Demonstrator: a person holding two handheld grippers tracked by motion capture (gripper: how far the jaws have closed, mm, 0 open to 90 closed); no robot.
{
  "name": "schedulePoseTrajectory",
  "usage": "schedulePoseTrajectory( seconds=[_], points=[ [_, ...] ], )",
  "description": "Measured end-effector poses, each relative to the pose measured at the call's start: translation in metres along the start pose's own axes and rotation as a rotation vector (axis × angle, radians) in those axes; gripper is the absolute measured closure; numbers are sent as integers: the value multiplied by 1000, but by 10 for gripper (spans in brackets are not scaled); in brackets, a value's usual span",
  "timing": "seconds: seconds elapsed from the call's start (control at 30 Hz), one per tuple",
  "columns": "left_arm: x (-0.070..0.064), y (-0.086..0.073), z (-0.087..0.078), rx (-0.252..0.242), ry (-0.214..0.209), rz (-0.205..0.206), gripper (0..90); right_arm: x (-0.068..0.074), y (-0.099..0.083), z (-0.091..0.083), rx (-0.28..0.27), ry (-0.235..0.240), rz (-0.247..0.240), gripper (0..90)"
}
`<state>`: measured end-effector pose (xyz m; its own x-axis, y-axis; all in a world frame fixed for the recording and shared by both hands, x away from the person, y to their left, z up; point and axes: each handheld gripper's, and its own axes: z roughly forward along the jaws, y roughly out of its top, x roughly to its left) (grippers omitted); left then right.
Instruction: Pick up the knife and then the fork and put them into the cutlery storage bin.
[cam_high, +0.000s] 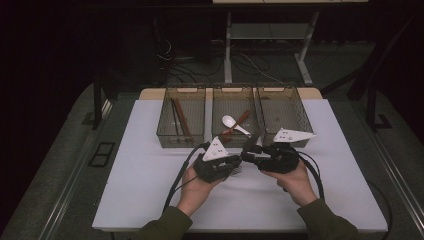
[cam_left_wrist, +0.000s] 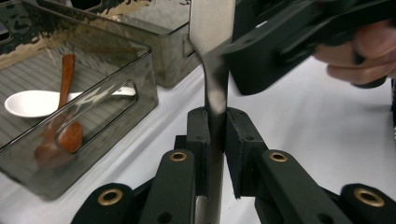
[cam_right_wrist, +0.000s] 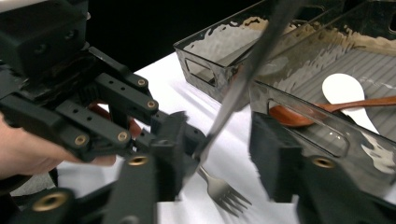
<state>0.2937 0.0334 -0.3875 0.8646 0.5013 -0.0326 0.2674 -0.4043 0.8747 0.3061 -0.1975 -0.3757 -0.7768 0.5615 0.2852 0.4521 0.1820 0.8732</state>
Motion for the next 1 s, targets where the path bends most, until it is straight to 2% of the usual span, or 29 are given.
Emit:
schedulePoseTrajectory(
  seconds=[0.07, 0.2, 0.27, 0.37, 0.43, 0.53, 0.57, 0.63, 0.73, 0.83, 1.0],
  points=[
    [-2, 0, 0, -2, 7, 16, 798, 0, 1, 2, -7, 8, 0, 667],
    [-4, 0, 0, -13, 10, 19, 798, 0, 1, 4, -15, 24, -4, 797],
    [-5, 0, 0, -16, 8, 19, 798, 0, 1, 4, -24, 21, -14, 827],
    [-5, -1, 1, -14, -1, 21, 797, 0, 1, 4, -23, 64, -6, 878],
    [-5, -2, 2, -16, -8, 21, 795, 2, 1, 5, -16, 56, -24, 883],
    [-4, -2, 1, -27, -13, 23, 777, 2, 1, 4, -15, 53, -18, 884],
    [-3, -2, -1, -31, -6, 26, 731, 2, 2, 3, -13, 50, -16, 884],
    [0, -4, -3, -33, -19, 27, 664, 1, 3, 0, -14, 37, -23, 884],
    [6, -9, -11, -28, -31, 23, 597, -3, 5, -8, -14, 12, -26, 883],
    [14, -18, -21, -1, -37, 47, 533, -9, 7, -17, -18, -15, -15, 884],
    [26, -34, -36, 12, -53, 15, 467, -18, 10, -31, -31, -39, 1, 884]
  ],
)
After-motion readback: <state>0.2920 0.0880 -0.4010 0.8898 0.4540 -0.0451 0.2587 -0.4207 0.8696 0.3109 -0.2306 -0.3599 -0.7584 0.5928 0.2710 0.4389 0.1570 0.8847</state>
